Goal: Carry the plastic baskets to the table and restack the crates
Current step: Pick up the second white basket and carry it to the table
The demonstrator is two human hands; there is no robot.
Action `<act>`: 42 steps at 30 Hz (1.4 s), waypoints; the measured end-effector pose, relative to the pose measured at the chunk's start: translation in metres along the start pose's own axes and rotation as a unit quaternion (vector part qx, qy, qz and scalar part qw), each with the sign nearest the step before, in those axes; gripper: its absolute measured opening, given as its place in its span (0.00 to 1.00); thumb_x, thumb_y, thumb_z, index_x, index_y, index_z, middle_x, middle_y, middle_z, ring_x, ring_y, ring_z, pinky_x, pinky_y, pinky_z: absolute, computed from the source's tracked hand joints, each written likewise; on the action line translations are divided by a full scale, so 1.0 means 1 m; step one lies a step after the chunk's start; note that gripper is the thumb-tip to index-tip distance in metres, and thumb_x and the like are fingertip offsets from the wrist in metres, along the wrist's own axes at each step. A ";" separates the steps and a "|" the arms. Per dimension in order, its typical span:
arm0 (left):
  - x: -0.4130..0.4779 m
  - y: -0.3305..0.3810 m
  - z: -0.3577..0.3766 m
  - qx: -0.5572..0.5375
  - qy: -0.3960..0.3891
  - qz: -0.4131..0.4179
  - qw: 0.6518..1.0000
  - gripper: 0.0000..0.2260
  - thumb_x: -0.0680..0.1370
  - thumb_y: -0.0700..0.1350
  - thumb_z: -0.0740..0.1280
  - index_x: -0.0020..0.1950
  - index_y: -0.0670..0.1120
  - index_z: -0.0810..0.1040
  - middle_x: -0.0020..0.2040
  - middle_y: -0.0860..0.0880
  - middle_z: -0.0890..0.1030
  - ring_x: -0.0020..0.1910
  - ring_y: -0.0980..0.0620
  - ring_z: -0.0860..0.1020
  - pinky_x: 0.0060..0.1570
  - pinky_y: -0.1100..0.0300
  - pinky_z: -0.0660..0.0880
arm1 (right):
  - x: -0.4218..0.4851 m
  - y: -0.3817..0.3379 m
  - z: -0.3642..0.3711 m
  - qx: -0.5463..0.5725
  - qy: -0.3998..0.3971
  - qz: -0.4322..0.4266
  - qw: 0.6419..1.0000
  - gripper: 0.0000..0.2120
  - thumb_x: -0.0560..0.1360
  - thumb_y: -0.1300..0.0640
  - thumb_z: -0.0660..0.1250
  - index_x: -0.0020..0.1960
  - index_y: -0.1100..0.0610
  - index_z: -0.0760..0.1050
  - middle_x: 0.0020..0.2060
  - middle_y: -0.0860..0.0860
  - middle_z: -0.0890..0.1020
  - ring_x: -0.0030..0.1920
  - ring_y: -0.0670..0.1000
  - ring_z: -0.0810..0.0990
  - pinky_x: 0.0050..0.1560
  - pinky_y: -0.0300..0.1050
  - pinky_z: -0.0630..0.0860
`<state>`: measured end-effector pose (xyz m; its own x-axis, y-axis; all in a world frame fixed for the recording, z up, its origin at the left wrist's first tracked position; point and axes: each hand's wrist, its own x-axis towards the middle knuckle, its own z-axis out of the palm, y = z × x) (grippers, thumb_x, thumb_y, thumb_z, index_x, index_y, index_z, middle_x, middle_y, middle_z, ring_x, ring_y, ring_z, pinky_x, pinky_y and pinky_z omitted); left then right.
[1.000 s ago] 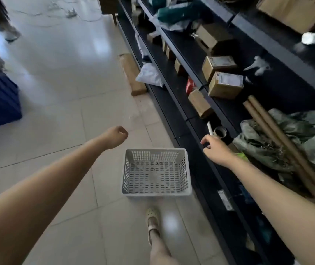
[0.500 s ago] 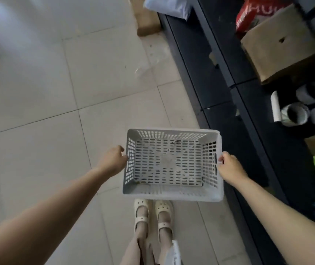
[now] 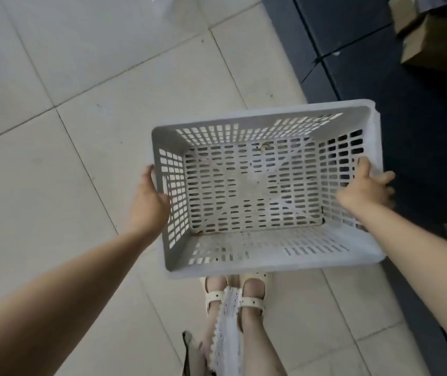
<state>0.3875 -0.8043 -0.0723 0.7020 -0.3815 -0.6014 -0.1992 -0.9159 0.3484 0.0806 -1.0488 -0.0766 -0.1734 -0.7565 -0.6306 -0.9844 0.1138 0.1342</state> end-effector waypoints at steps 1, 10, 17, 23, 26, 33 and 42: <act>-0.001 -0.003 0.000 0.009 0.003 -0.013 1.000 0.25 0.79 0.46 0.57 0.74 0.56 0.51 0.61 0.43 0.78 0.49 0.41 0.81 0.51 0.45 0.78 | -0.001 -0.001 -0.003 0.016 0.013 0.007 1.000 0.39 0.72 0.59 0.67 0.74 0.43 0.48 0.70 0.62 0.54 0.60 0.68 0.67 0.56 0.60 0.69; 0.026 -0.028 -0.009 0.082 -0.065 -0.041 0.994 0.14 0.80 0.52 0.58 0.53 0.42 0.70 0.51 0.39 0.80 0.47 0.38 0.80 0.48 0.44 0.80 | -0.001 -0.001 -0.015 0.073 0.010 0.041 0.996 0.41 0.72 0.59 0.70 0.75 0.48 0.47 0.68 0.62 0.59 0.62 0.67 0.69 0.62 0.64 0.70; 0.015 -0.037 -0.025 0.108 -0.060 -0.006 0.992 0.09 0.81 0.46 0.60 0.41 0.46 0.68 0.45 0.40 0.79 0.41 0.40 0.80 0.44 0.43 0.80 | -0.021 0.016 -0.016 0.083 -0.011 0.031 0.996 0.33 0.71 0.58 0.68 0.71 0.53 0.57 0.67 0.62 0.63 0.59 0.66 0.73 0.56 0.57 0.74; -0.023 -0.025 -0.097 0.086 -0.063 -0.048 0.993 0.08 0.82 0.44 0.59 0.48 0.40 0.70 0.42 0.40 0.76 0.41 0.37 0.78 0.39 0.39 0.81 | -0.078 0.033 -0.046 0.130 -0.030 0.016 0.991 0.25 0.71 0.62 0.67 0.66 0.55 0.64 0.64 0.61 0.71 0.59 0.64 0.75 0.49 0.51 0.73; -0.064 0.003 -0.159 0.089 -0.069 -0.056 0.992 0.10 0.82 0.43 0.59 0.51 0.36 0.71 0.44 0.37 0.77 0.42 0.36 0.79 0.38 0.42 0.81 | -0.131 0.045 -0.096 0.136 -0.059 -0.014 0.989 0.21 0.70 0.61 0.68 0.62 0.56 0.69 0.58 0.58 0.77 0.56 0.61 0.77 0.46 0.47 0.74; -0.172 0.067 -0.306 0.089 -0.088 -0.009 0.992 0.09 0.80 0.45 0.60 0.50 0.39 0.73 0.46 0.38 0.80 0.40 0.39 0.81 0.31 0.49 0.81 | -0.282 0.082 -0.225 0.135 0.025 -0.036 0.990 0.13 0.73 0.58 0.67 0.57 0.57 0.72 0.54 0.57 0.80 0.51 0.59 0.80 0.47 0.49 0.79; -0.279 0.121 -0.451 0.132 -0.080 0.150 0.977 0.09 0.79 0.41 0.62 0.44 0.36 0.73 0.29 0.40 0.73 0.22 0.47 0.71 0.24 0.58 0.75 | -0.485 0.146 -0.322 0.188 0.181 0.024 0.965 0.09 0.76 0.53 0.66 0.51 0.58 0.75 0.49 0.56 0.78 0.48 0.57 0.80 0.38 0.45 0.71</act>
<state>0.4758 -0.7521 0.4621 0.4736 -0.6331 -0.6122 -0.5642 -0.7519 0.3410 0.0303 -0.8723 0.4951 -0.2650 -0.9117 -0.3139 -0.9282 0.3294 -0.1730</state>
